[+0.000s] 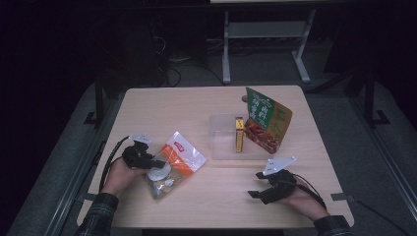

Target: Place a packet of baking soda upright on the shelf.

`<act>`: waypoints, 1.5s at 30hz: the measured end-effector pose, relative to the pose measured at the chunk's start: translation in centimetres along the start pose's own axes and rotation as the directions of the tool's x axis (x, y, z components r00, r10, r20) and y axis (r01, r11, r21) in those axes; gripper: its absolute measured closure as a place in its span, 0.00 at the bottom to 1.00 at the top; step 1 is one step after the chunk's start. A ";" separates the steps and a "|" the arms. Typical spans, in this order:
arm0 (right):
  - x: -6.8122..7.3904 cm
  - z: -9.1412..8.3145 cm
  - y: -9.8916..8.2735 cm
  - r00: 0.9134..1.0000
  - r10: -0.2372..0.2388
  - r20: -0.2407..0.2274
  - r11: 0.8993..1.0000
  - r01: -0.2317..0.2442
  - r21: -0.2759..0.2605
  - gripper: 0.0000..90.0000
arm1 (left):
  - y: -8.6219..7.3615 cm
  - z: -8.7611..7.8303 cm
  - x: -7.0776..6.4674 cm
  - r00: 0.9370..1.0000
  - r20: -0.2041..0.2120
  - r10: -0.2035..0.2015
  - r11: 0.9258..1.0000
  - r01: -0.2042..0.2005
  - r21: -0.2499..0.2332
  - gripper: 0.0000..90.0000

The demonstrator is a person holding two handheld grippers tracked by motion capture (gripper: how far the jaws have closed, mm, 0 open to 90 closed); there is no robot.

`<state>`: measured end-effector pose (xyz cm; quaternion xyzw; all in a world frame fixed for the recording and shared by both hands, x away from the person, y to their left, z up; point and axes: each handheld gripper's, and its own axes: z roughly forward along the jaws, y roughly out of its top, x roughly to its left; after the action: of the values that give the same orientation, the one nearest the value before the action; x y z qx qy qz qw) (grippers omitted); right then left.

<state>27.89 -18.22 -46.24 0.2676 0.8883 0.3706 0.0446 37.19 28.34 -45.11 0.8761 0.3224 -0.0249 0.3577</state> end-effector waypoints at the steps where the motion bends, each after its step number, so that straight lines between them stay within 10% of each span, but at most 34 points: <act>1: 0.0 0.0 0.0 1.000 0.000 0.000 1.000 0.000 0.000 0.29 | 0.0 0.0 0.0 1.000 0.002 -0.002 1.000 0.002 0.000 0.86; 17: 0.0 -0.1 0.0 1.000 0.002 -0.001 1.000 -0.002 -0.006 0.29 | 0.6 -1.9 -1.2 0.999 0.039 -0.012 0.995 0.016 -0.098 0.99; 28: 0.2 -0.3 0.2 1.000 0.007 -0.022 1.000 -0.008 -0.029 0.27 | 2.0 -3.4 -3.4 0.999 0.009 0.053 0.974 -0.050 -0.222 0.99; 45: 1.4 -0.7 2.0 0.999 0.023 -0.033 0.991 -0.027 -0.128 0.20 | 3.8 -3.6 -6.2 0.992 0.042 0.123 0.952 -0.106 -0.287 1.00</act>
<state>27.40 -16.83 -44.24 0.2693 0.8597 0.4318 0.0433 33.85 25.22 -38.44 0.8318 0.2607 0.0165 0.4898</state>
